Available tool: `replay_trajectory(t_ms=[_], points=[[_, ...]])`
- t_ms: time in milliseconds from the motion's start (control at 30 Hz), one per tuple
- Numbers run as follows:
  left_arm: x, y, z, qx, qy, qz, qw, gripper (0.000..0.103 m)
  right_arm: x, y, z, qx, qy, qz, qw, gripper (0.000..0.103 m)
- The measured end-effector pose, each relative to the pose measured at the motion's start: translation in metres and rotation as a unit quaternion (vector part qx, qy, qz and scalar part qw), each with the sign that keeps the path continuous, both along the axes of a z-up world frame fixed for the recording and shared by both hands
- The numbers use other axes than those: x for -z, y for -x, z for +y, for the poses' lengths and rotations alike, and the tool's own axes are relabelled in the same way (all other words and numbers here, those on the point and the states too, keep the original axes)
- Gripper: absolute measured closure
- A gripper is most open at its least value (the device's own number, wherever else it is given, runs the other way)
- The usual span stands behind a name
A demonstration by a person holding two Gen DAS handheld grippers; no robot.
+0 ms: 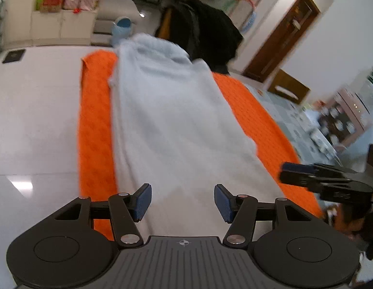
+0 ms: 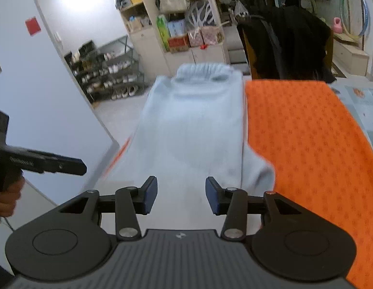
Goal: Fold clothes
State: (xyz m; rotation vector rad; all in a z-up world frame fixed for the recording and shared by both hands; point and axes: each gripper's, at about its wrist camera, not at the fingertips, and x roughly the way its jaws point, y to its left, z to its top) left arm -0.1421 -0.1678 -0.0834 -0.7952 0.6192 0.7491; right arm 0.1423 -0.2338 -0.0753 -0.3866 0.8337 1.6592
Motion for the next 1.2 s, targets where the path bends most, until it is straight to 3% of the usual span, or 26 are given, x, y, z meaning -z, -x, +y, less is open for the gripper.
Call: replay_trajectory(t_ms=[233,400,533,667,733,1033,1200], points=[[0.028,-0.022,-0.049,0.036,-0.002,0.041,0.9985,0.054,0.03,0.023,-0.039,0.013,0.028,-0.037,0.999,0.054],[0.059,-0.029,-0.055,0.022,-0.006,0.074,0.997,0.059,0.066,0.022,-0.04,0.023,0.056,-0.06,0.996,0.053],[0.06,-0.031,-0.057,-0.01,0.0,0.075,0.9971,0.059,0.08,0.026,-0.044,0.025,0.045,-0.07,0.996,0.05],[0.039,-0.022,-0.069,-0.041,-0.01,0.07,0.9966,0.055,0.066,0.023,-0.049,0.018,0.033,-0.074,0.997,0.05],[0.03,-0.014,-0.077,-0.054,-0.021,0.071,0.9958,0.048,0.055,0.02,-0.056,0.019,0.024,-0.074,0.997,0.05],[0.015,0.021,-0.12,-0.138,-0.031,0.078,0.9869,0.048,0.029,0.016,-0.096,-0.013,-0.007,-0.045,0.999,0.048],[0.008,0.023,-0.123,-0.14,-0.032,0.076,0.9868,0.048,0.017,0.02,-0.1,-0.012,-0.023,-0.035,0.999,0.048]])
